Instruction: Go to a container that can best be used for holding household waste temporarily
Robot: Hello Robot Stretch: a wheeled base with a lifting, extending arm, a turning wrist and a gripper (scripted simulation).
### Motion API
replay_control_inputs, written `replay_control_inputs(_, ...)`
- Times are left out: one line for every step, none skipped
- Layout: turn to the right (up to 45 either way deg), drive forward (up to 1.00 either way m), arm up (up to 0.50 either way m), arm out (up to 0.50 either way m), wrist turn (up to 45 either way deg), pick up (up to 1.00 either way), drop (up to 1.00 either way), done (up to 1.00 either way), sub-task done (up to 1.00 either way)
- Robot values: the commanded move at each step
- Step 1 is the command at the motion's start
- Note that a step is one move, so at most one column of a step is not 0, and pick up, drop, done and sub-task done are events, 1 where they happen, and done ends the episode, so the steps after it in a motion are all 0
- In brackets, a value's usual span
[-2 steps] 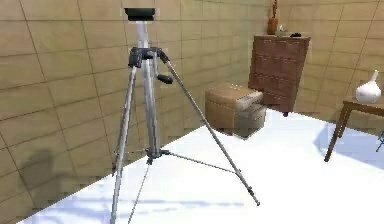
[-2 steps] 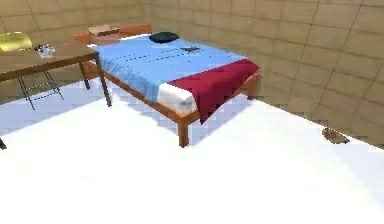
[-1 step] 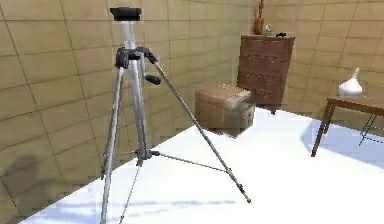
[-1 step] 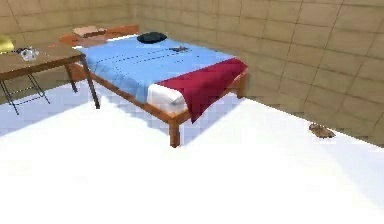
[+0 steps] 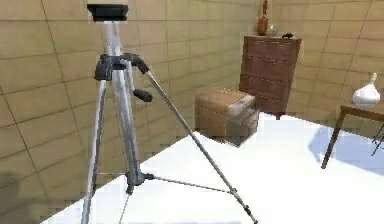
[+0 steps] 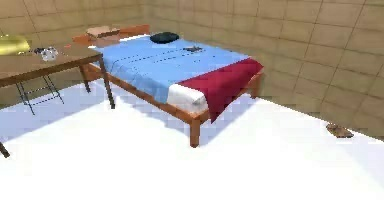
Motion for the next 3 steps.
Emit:
replay_control_inputs(45.0, 0.0, 0.0, 0.0, 0.0, 0.0, 0.0, 0.0, 0.0)
replay_control_inputs(39.0, 0.0, 0.0, 0.0, 0.0, 0.0, 0.0, 0.0, 0.0)
replay_control_inputs(0.0, 0.6, 0.0, 0.0, 0.0, 0.0, 0.0, 0.0, 0.0)
